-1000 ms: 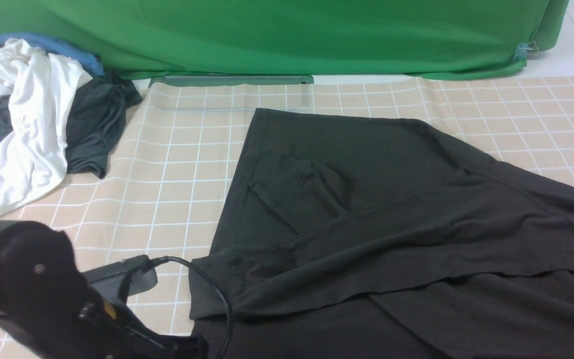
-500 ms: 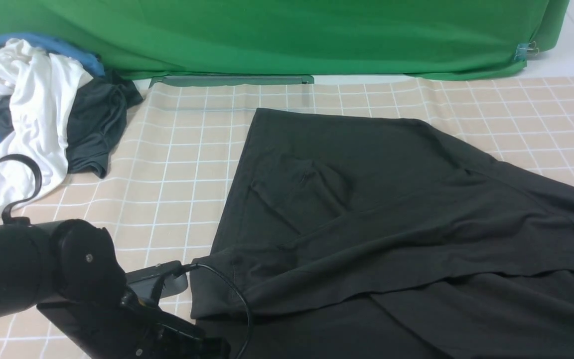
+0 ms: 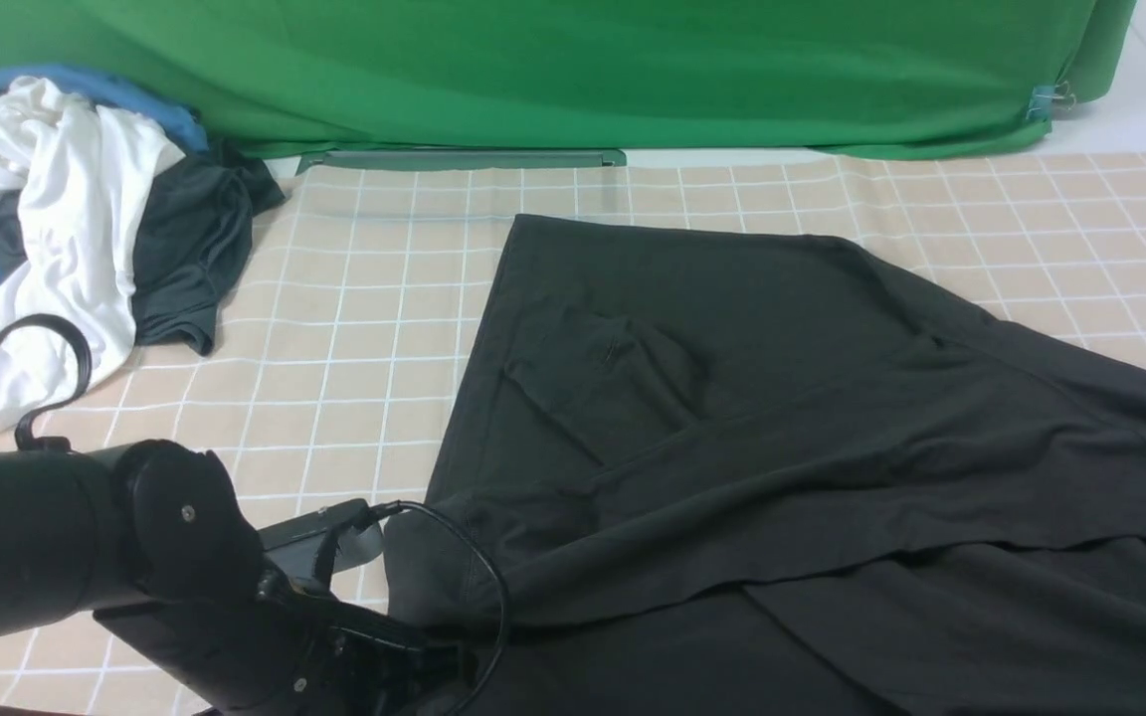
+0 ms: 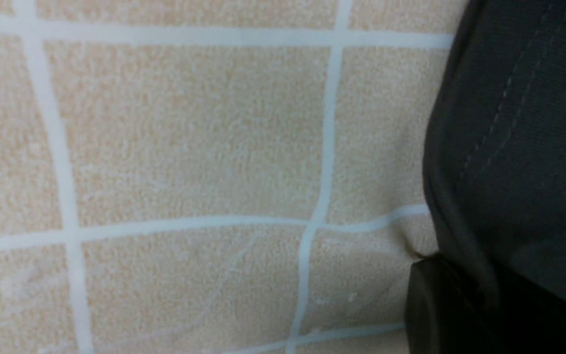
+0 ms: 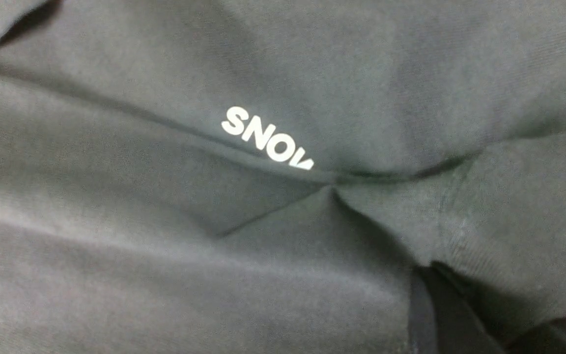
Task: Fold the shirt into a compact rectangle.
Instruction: 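Grasp the near edge of the shirt at its hem and shoulder corners, then fold the black garment in half by bringing its near edge over to the far edge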
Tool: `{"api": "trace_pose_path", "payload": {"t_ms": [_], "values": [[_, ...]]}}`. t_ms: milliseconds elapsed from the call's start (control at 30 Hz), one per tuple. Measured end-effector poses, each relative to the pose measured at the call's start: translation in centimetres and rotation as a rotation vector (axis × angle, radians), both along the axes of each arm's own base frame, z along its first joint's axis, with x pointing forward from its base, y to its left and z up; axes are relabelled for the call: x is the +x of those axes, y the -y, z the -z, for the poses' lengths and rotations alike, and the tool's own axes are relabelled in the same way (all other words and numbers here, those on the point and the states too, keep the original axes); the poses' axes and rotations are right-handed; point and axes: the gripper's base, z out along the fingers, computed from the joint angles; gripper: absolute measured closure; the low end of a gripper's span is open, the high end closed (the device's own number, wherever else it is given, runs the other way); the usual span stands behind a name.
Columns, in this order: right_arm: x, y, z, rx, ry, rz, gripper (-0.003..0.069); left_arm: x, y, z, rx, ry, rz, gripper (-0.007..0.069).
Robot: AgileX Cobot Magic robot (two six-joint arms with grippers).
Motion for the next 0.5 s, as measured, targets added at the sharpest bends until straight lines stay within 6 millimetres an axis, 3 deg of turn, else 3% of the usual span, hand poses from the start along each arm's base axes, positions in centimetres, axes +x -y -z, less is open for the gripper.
{"api": "trace_pose_path", "payload": {"t_ms": [167, 367, 500], "values": [[-0.1, 0.0, 0.0, 0.003, -0.008, -0.003, 0.058, -0.8, -0.3, -2.8, -0.048, 0.092, 0.003, 0.0604], [0.1, 0.0, -0.6, -0.002, -0.001, -0.014, 0.0582, -2.5, -1.0, -5.2, -0.073, 0.085, -0.036, 0.0604], [0.8, 0.3, -1.8, -0.017, 0.039, -0.014, 0.0583, -2.1, -0.8, -6.5, -0.099, 0.123, -0.056, 0.0604]]}}
